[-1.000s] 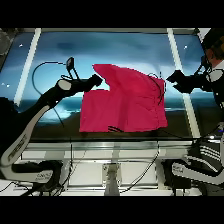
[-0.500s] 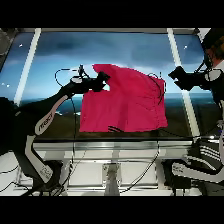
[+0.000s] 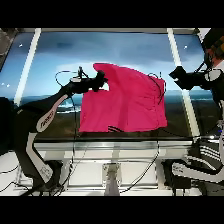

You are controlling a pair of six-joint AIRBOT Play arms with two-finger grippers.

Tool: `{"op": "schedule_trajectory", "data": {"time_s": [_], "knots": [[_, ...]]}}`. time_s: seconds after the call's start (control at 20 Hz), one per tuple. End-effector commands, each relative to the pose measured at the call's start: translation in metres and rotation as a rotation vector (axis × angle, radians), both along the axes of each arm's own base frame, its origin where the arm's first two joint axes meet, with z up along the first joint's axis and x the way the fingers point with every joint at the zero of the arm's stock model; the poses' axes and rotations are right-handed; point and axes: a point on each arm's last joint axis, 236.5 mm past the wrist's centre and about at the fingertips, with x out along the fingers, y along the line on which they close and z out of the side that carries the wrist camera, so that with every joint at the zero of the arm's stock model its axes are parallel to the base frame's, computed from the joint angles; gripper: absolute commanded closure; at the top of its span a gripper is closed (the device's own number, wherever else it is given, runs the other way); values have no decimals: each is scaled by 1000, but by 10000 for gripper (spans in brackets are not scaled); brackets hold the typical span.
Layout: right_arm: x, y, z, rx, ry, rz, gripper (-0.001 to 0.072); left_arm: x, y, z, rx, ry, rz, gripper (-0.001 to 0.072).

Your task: Fold the clothes and pants, and hang the long-sleeved shirts on hangers.

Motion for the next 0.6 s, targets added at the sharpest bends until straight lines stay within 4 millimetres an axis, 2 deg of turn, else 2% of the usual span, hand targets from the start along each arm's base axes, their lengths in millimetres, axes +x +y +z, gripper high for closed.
{"op": "schedule_trajectory", "data": {"time_s": [0.0,0.05,0.1,0.2,0.3,0.35,0.45,0.55], "knots": [[-3,0,-2,-6,14,9,481,10,23,45,110,-187,-61,707],[-3,0,-2,-6,14,10,642,12,33,62,165,-244,-71,707],[-3,0,-2,-5,14,9,695,11,44,81,246,-314,-94,707],[-3,0,-2,-5,14,9,695,4,58,109,440,-444,-172,707],[-3,0,-2,-5,14,9,695,-9,60,118,568,-483,-240,707],[-3,0,-2,-5,14,9,695,-16,59,112,639,-482,-289,707],[-4,1,-2,-3,17,11,695,-38,63,78,813,-429,-441,705],[-6,3,-4,1,30,17,668,-57,84,47,969,-319,-548,700]]}}
